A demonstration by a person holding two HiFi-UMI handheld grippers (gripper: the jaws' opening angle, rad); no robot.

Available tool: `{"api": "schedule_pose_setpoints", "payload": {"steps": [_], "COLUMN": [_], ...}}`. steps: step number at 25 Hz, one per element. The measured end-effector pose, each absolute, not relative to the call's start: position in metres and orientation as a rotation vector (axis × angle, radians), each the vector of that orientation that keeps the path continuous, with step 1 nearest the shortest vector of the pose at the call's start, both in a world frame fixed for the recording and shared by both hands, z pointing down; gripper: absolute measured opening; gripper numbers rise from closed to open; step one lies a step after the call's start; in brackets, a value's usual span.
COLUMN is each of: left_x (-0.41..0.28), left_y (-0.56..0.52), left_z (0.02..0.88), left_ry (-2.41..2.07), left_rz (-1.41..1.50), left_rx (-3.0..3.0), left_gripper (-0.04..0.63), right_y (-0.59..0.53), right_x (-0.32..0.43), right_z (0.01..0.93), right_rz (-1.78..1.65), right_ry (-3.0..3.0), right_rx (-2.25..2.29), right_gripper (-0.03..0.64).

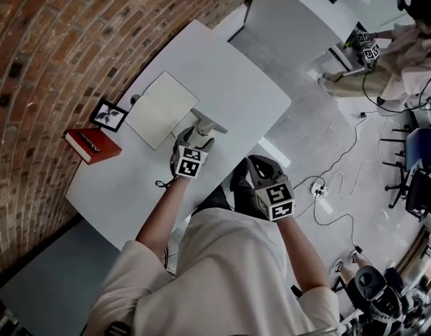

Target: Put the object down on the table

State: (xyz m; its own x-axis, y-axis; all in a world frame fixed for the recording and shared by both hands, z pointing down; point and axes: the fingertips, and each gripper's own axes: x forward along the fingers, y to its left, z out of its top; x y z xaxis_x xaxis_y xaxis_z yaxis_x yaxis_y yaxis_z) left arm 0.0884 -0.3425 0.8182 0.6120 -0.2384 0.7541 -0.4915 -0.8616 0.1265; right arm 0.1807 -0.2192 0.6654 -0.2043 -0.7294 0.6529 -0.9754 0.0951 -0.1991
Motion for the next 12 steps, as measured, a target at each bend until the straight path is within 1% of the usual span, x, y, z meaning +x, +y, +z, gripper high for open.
{"api": "schedule_pose_setpoints", "payload": {"steps": [12], "left_x": [0.054], "left_y": [-0.316], "left_z": [0.747], "left_ry": [-0.595], "left_rz": [0.899], "left_rx": [2.589], "left_gripper": [0.325], "right_y": [-0.191], "right_x": [0.156], "right_z": [0.634], "right_rz": [0.754], "right_ry": [-1.974], "right_rx": [1.766], "right_gripper": [0.003]}}
